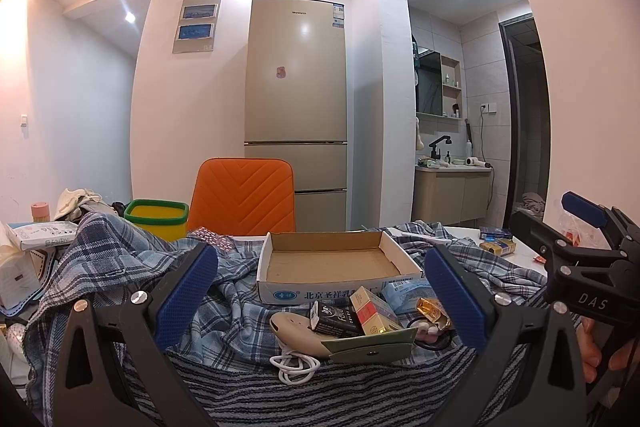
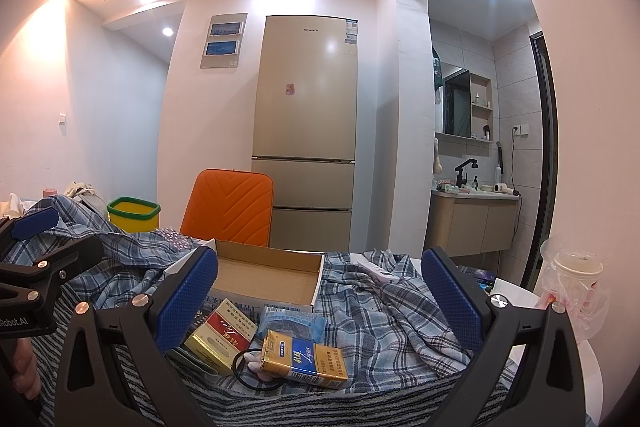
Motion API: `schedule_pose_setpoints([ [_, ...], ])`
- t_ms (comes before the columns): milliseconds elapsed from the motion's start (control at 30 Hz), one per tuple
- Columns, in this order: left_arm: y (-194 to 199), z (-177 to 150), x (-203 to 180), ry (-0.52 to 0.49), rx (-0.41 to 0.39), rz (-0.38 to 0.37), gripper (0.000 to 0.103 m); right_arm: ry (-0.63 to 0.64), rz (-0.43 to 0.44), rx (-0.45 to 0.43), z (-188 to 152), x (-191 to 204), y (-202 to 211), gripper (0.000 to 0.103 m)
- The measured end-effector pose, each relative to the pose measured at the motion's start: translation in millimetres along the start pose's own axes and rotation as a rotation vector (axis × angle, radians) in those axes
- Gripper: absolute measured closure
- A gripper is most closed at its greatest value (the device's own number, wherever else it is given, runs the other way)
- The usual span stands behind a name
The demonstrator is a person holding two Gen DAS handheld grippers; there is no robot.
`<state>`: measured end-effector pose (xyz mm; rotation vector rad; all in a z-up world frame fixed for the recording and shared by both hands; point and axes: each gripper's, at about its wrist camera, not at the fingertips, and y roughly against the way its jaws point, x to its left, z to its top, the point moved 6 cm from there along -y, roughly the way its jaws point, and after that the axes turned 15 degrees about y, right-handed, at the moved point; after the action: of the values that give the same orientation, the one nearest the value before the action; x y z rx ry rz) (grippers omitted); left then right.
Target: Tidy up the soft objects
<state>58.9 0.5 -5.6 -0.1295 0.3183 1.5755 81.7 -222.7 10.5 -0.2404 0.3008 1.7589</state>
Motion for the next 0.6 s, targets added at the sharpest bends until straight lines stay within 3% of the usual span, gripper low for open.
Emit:
schedule_pose_setpoints([
  [600, 0.9, 1.2, -0.4, -0.002, 0.000, 0.001, 0.000, 0.000, 0.000, 0.000, 0.0, -0.3, -0.1, 0.000],
])
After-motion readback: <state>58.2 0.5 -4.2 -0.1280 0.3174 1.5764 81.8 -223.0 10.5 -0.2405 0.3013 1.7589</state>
